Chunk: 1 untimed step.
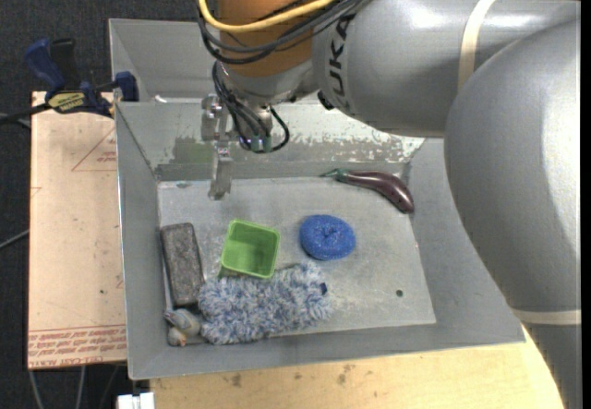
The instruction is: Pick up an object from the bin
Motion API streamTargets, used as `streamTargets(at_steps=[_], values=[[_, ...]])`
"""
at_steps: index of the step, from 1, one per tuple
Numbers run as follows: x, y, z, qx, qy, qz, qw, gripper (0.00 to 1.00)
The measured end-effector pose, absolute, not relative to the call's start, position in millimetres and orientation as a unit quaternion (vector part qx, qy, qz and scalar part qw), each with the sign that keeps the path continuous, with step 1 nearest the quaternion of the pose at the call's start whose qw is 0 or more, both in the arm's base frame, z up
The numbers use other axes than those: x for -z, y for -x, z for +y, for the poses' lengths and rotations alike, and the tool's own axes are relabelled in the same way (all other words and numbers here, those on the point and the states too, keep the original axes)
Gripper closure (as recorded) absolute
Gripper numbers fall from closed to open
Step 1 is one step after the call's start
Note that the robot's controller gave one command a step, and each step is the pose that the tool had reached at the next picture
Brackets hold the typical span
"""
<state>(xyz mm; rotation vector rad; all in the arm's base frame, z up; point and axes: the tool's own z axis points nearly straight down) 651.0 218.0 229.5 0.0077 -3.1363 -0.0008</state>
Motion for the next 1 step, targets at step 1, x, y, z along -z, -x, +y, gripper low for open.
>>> streamTargets(at_steps=[1], values=[[-235.0, -651.9, 216.7, 0.001, -0.001, -1.0, -0.001, 0.0]])
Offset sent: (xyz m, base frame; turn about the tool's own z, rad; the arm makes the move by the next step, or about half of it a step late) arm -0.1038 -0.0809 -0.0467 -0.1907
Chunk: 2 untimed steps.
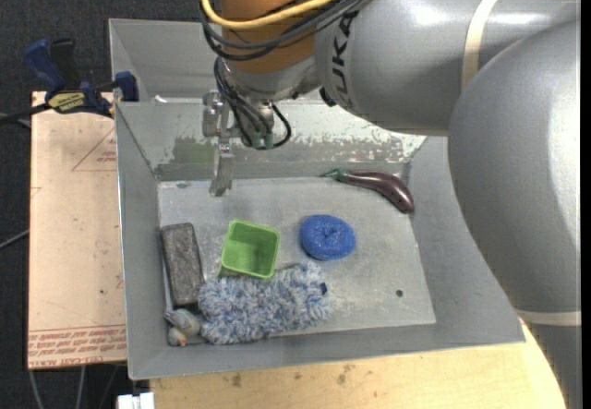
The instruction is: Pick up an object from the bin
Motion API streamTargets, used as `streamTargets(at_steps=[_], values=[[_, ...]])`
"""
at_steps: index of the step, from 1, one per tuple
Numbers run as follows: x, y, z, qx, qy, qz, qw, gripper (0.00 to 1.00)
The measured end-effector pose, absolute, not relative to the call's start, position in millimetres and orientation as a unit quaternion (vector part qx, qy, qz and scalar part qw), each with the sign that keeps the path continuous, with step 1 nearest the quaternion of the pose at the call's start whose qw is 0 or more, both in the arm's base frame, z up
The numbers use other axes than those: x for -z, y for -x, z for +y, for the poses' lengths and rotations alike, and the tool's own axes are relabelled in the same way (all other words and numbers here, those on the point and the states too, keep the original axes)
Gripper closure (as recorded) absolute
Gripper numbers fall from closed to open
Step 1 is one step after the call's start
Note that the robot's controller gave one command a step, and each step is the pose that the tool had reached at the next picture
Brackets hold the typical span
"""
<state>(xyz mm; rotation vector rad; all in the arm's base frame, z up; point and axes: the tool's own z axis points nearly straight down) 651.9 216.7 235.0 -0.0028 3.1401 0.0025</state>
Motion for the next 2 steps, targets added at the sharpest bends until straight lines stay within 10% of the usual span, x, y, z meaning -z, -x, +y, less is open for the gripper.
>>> streamTargets(at_steps=[1, 2], values=[[-217, -614.0, 189, -0.001, 0.037, 0.999, 0.002, 0.0], [-172, -630.6, 172, -0.002, 0.066, 0.998, 0.005, 0.0]])
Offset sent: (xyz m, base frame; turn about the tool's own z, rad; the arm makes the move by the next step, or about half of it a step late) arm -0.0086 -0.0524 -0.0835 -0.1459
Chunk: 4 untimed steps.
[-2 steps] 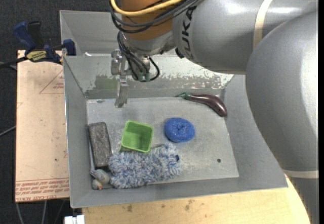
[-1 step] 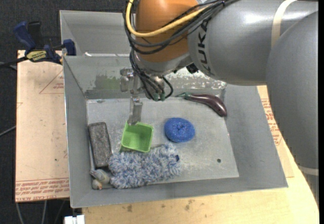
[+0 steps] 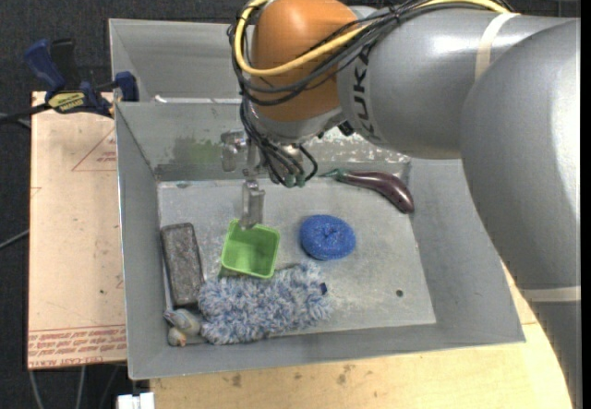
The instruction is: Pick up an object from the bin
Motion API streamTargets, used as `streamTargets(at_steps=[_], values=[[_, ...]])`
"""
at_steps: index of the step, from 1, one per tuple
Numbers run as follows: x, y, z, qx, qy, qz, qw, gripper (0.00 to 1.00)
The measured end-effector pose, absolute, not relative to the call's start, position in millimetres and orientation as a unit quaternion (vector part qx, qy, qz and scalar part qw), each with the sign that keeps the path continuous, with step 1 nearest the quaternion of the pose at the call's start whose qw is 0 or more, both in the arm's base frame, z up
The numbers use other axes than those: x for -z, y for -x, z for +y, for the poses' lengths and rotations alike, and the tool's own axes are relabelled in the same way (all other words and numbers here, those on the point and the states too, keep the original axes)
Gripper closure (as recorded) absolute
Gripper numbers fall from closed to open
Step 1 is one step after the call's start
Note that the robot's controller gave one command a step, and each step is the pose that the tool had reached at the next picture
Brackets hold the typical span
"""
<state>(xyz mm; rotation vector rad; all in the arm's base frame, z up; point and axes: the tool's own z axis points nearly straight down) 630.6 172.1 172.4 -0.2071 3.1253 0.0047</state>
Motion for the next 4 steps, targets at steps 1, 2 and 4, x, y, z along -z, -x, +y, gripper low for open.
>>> streamTargets(at_steps=[1, 2, 4], values=[[-134, -619.9, 136, -0.001, 0.037, 0.999, 0.002, 0.0], [-71, -589.8, 118, -0.001, 0.142, 0.99, 0.002, 1.0], [-239, -568.8, 129, -0.001, 0.143, 0.99, 0.004, 1.0]])
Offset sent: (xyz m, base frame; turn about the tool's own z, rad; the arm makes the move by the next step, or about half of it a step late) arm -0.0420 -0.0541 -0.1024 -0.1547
